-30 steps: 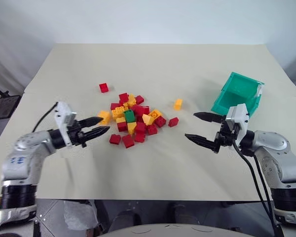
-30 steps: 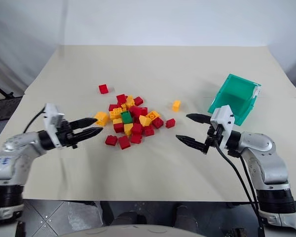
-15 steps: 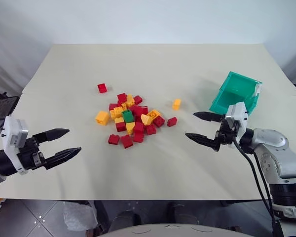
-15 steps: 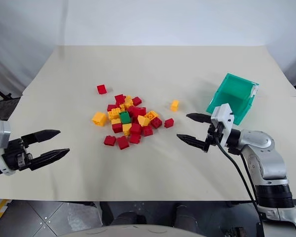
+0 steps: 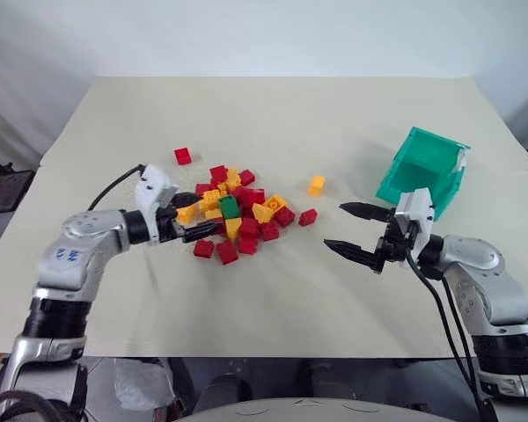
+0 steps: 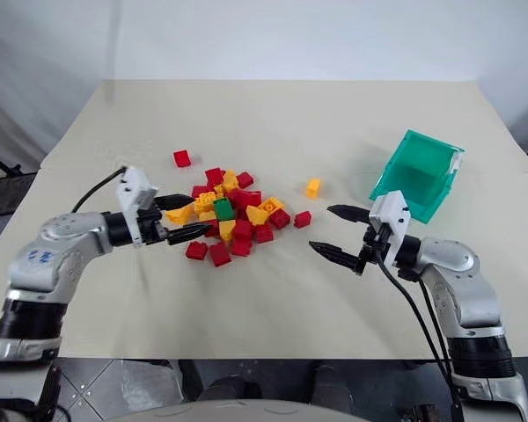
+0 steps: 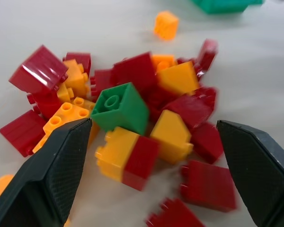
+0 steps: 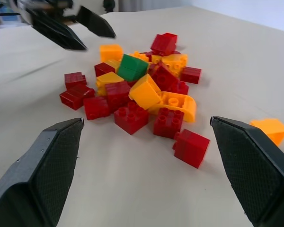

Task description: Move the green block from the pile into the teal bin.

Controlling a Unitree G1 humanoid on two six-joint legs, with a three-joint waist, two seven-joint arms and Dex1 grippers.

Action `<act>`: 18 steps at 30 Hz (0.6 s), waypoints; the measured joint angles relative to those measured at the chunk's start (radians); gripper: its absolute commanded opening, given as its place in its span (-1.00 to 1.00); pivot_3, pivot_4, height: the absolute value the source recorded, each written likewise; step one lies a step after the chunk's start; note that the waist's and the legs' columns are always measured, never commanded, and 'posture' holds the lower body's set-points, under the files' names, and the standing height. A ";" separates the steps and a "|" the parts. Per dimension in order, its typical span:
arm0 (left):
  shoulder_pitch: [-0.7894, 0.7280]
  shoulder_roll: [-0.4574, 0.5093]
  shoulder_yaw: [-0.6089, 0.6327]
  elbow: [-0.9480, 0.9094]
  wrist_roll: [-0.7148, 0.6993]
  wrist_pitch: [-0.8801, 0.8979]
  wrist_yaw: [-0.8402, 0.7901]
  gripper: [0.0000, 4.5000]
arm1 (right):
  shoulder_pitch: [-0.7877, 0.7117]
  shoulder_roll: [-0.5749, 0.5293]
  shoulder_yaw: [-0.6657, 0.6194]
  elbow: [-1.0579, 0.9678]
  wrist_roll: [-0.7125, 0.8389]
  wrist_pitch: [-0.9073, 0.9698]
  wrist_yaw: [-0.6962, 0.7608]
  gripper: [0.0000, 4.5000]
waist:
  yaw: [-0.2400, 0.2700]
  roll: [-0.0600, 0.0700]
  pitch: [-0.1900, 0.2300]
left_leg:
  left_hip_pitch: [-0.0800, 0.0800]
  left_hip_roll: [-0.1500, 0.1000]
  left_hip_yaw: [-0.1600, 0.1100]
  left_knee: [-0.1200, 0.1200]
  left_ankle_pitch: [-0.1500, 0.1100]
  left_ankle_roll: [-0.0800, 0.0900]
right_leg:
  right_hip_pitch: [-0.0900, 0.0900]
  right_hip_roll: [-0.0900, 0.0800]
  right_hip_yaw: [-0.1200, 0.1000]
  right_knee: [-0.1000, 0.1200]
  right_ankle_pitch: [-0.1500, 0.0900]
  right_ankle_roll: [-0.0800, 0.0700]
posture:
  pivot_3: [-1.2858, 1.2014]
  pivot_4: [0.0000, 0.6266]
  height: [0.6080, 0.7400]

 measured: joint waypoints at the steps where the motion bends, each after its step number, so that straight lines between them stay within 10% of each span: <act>1: -0.033 -0.017 -0.016 0.042 0.025 -0.010 0.006 0.99 | 0.007 0.001 -0.001 -0.003 0.000 0.000 -0.006 1.00 | 0.000 0.000 0.000 | 0.000 0.000 0.000 0.000 0.000 0.000 | 0.000 0.000 0.000 0.000 0.000 0.000 | 0.03 -0.52 1.00; 14: -0.304 -0.131 -0.123 0.452 0.215 -0.138 -0.025 0.99 | 0.063 0.008 -0.024 -0.063 0.001 0.000 -0.067 1.00 | 0.004 -0.001 0.000 | 0.001 0.001 0.007 0.002 0.001 -0.001 | 0.002 0.001 0.000 0.000 0.000 0.000 | 0.03 -0.52 1.00; 18: -0.352 -0.159 -0.129 0.527 0.241 -0.158 -0.061 0.60 | 0.064 0.007 -0.024 -0.071 0.001 0.000 -0.074 1.00 | 0.001 -0.001 0.000 | 0.001 0.001 0.007 0.002 0.001 -0.001 | 0.002 0.001 0.000 0.000 0.000 0.000 | 0.03 -0.52 1.00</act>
